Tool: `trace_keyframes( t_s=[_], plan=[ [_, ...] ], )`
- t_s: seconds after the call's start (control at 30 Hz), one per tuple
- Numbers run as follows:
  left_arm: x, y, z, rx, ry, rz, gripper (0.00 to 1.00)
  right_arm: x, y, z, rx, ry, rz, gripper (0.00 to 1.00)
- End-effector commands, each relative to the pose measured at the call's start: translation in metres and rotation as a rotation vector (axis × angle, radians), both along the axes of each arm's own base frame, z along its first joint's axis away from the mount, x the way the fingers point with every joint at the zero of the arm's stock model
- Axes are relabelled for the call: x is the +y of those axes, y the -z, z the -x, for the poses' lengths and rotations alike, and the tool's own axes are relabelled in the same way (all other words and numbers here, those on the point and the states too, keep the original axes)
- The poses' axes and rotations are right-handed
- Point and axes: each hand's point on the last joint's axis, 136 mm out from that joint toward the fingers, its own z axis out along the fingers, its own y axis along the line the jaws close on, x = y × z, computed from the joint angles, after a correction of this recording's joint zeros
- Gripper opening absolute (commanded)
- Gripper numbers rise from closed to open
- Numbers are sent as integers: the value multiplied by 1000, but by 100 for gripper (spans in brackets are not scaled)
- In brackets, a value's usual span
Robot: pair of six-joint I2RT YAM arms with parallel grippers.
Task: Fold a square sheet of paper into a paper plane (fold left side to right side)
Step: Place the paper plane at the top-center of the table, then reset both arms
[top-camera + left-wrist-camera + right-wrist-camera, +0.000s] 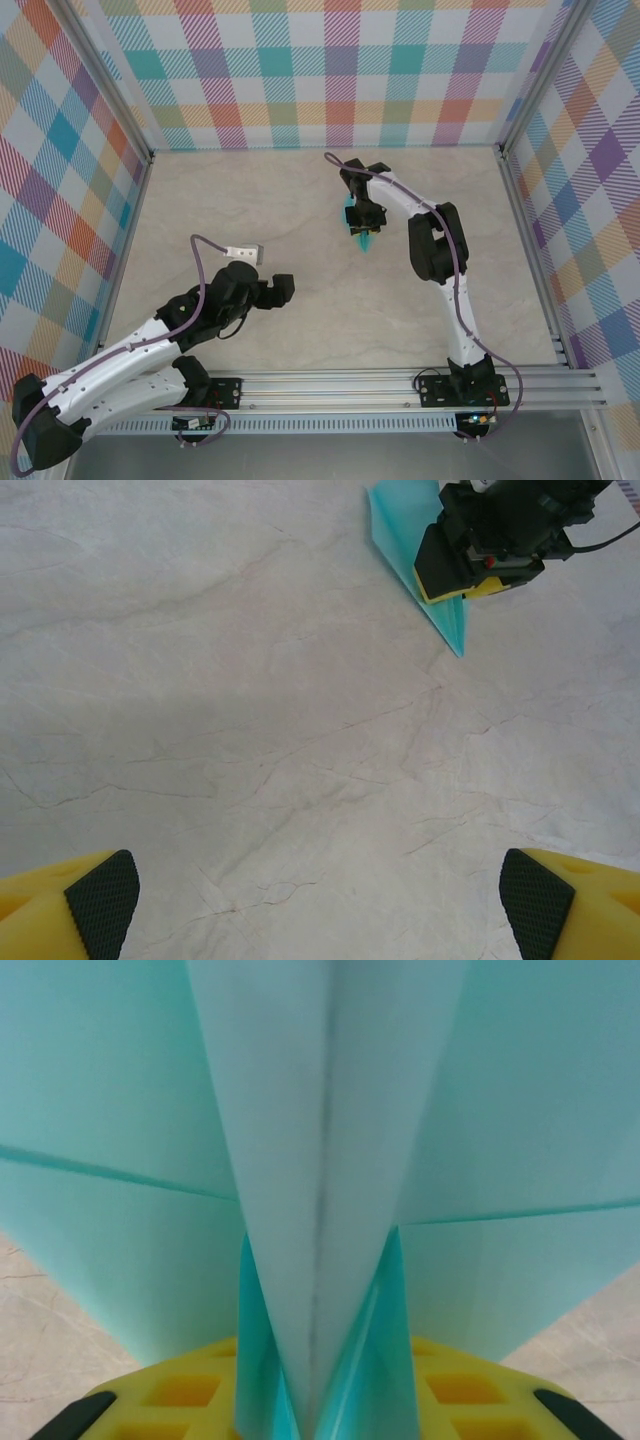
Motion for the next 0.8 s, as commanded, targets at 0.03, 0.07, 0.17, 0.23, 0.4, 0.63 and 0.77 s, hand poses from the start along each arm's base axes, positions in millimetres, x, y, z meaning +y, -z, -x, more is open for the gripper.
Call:
trace_keyframes(
  t_s=[0.03,0.07,0.17,0.23,0.4,0.63,0.77],
  plan=[
    [7,-16,-7,-35,-36,-27,97,-4,-43,4,-64,-27,10,38],
    [7,-16,-9,-36,-44,-28,98,-5,-48,4,-71,-31,14,39],
    [13,-18,-15,-41,-78,-21,100,-4,-67,7,-104,-51,10,46],
    [20,-20,-22,-44,-115,-14,100,-4,-84,12,-131,-60,1,51],
    [46,-25,-44,-54,-215,7,100,-16,-136,29,-256,-70,-25,64],
    [110,-34,-84,-133,-440,-81,100,-71,-198,58,-577,-44,-28,99],
    [138,-29,-102,-197,-532,-157,100,-106,-200,67,-758,-17,-51,100]
  ],
)
